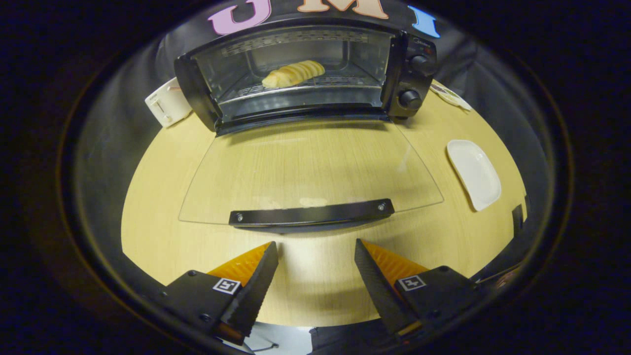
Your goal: Open the toaster oven, put the food inside, and close the toaster oven door.
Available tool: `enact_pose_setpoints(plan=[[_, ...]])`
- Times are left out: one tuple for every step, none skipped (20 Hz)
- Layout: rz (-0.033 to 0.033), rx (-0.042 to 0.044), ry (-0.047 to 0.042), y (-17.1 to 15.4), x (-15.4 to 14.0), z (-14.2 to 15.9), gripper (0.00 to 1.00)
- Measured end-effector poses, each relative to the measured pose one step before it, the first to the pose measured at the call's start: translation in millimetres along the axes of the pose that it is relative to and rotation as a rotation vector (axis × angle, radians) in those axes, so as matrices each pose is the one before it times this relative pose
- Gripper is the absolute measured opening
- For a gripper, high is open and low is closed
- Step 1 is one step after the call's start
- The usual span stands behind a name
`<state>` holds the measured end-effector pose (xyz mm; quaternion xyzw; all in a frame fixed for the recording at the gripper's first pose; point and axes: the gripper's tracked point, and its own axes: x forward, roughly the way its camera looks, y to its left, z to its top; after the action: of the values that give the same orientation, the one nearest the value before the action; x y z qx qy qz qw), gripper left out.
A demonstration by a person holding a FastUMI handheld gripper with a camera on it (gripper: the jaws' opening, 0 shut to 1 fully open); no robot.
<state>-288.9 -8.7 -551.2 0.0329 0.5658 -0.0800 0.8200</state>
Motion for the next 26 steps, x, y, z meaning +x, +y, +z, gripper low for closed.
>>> enact_pose_setpoints(plan=[[-0.00039,0.00198,-0.00130,-0.97,1.86,2.56,1.00],[0.00165,0.00055,0.00160,0.06,1.61,1.46,1.00],[0.00065,-0.01131,0.00504,0.67,-0.31,-0.60,1.00],[-0.00221,-0.01129,-0.00126,-0.28,0.04,1.68,1.00],[0.00038,-0.00860,-0.00195,0.56,0.73,0.24,1.00],[0.00099,-0.00343,-0.00300,-0.18,-0.09,0.39,1.00],[0.00296,-0.00034,-0.00138,-0.01,-0.44,0.81,0.99],[0.00366,0.00255,-0.00417,0.14,-0.35,0.48,0.99],[0.00372,0.00379,-0.00743,0.53,-1.39,1.27,1.00],[0.00136,0.00505,-0.00894,0.25,-2.26,1.28,1.00],[-0.00024,0.00408,-0.01037,0.66,-1.83,1.93,1.00],[-0.00305,0.00155,-0.00947,-0.34,-2.73,1.31,0.99],[-0.00330,0.00008,-0.01252,-0.22,-3.03,2.48,0.99],[-0.00194,0.00047,-0.01176,0.50,-2.84,2.91,0.99],[0.00081,0.00375,-0.01592,0.31,-3.22,2.90,0.99],[0.00322,0.00770,-0.01756,0.79,-4.48,3.91,0.99],[0.00725,0.01450,-0.01942,1.20,-4.53,5.01,0.99],[0.00991,0.02130,-0.02173,2.19,-3.37,5.81,0.99],[0.01299,0.02565,-0.02367,1.96,-2.94,7.57,0.99],[0.01404,0.02855,-0.02230,2.52,-1.90,7.60,0.99],[0.00905,0.02656,-0.02111,1.49,-0.41,8.94,0.99],[0.00720,0.02328,-0.01969,1.05,-0.30,10.57,0.99],[0.00480,0.01714,-0.02166,0.16,0.00,9.01,0.99],[0.00196,0.01024,-0.01985,-0.49,0.97,9.30,0.99],[0.00130,0.00623,-0.01942,0.49,1.02,10.51,0.99],[0.00109,0.00454,-0.01834,0.79,-0.61,9.31,0.99]])
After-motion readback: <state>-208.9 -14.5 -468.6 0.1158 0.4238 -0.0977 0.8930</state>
